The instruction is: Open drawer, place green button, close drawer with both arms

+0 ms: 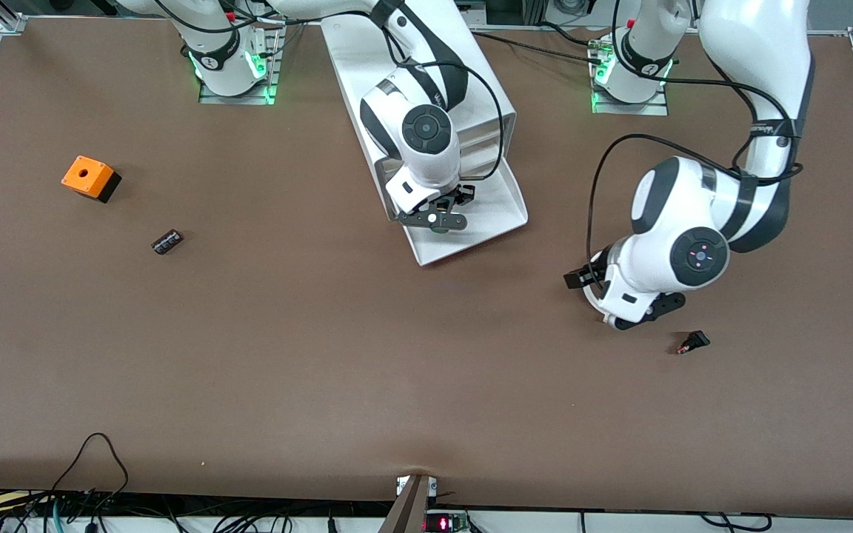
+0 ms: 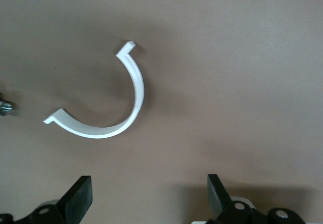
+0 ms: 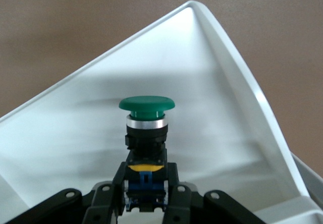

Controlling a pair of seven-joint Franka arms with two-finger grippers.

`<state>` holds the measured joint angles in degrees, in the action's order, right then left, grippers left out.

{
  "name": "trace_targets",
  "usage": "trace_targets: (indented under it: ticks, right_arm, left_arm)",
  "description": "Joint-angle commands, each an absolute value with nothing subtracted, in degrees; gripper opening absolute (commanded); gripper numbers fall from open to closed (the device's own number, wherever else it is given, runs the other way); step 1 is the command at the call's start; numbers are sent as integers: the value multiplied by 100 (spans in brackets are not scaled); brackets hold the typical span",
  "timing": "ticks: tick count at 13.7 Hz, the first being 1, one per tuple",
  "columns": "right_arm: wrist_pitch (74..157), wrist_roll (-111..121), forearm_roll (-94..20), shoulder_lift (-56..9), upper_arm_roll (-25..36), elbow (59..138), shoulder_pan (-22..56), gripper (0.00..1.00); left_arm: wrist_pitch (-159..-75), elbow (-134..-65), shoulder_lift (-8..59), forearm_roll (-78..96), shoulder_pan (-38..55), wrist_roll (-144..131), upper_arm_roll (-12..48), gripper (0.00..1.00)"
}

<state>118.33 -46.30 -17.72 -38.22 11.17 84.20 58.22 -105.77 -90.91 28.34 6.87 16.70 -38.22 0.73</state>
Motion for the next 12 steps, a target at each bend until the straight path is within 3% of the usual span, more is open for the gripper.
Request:
trace_targets:
  ticks: [1,2,3,10,12]
  right_arm:
    - [11821,-4763,-1731,-3823,1195,8437,5915,75]
    - [11804,-4781,-1731,-3806,1213,8420,5906,96]
    - [11786,-4764,-1731,-3780,1248,8403,5889,100]
    - [11593,-3861,-1740,-3665,2266,8043,5723,100]
    - [11392,-3238,-1758,-3648,2486,8033,5538,100]
  left_arm:
    - [-10959,-9316,2795,554,1933,-4183,62,100]
    - [-11117,-9386,2786,545,2038,-4297,62,100]
    - [-11310,-9500,2777,545,2100,-4376,62,100]
    - [-12294,-9931,2812,527,2618,-5105,62,100]
    - [-12952,-10264,2830,492,2829,-5325,53,100]
